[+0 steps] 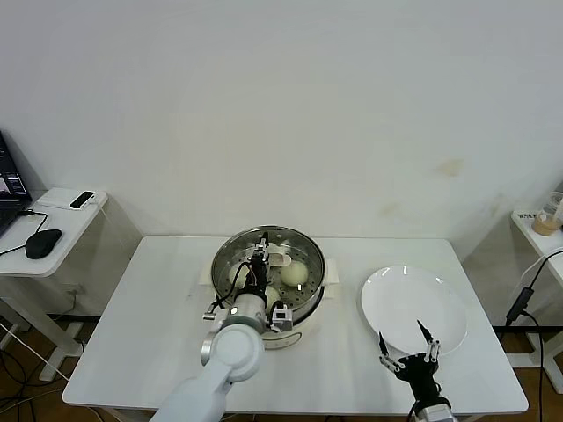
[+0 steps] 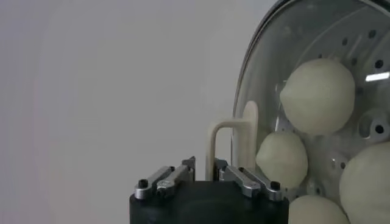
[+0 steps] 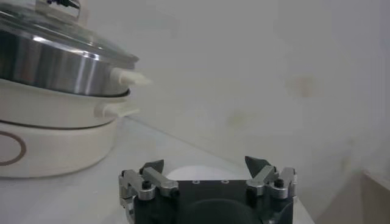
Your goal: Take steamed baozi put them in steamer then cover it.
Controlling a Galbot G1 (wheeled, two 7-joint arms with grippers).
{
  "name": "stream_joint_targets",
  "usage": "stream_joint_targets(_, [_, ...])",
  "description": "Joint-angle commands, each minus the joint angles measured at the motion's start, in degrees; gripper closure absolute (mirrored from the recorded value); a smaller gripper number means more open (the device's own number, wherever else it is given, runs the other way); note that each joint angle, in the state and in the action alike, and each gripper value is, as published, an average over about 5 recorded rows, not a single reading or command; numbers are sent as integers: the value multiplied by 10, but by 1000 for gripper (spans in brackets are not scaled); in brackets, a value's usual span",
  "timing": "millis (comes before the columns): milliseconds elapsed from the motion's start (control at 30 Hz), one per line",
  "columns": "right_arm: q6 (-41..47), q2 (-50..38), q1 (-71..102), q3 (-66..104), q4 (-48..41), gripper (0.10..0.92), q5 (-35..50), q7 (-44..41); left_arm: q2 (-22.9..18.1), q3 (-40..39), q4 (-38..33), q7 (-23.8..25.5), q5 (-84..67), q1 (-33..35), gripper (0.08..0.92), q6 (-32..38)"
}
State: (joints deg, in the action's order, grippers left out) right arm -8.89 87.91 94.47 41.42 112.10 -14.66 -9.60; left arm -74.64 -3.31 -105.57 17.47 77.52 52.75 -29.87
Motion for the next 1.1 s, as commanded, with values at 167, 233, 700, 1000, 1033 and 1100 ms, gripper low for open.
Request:
stream_joint_targets(167, [0, 2, 5, -2, 2, 203, -5, 0, 40, 12, -108, -8, -6, 74, 443, 13])
stream_joint_targets(233, [0, 0, 6, -2, 2, 203, -5, 1, 48, 15, -131, -13, -13, 93, 391, 18])
stream_joint_targets(700, [3, -47, 16, -6, -2, 203, 61, 1, 68, 203, -261, -233, -474, 343, 177, 173])
stream_joint_targets(1000, [7, -45, 10, -26, -9, 203, 68, -1, 36, 433, -184, -291, -931, 464, 177, 394])
stream_joint_targets(1033, [9, -47, 11, -27, -7, 203, 72, -2, 35, 437, -186, -292, -945, 476, 177, 382])
stream_joint_targets(1100, [13, -52, 14, -29, -3, 203, 87, -5, 29, 439, -191, -292, -956, 497, 177, 362])
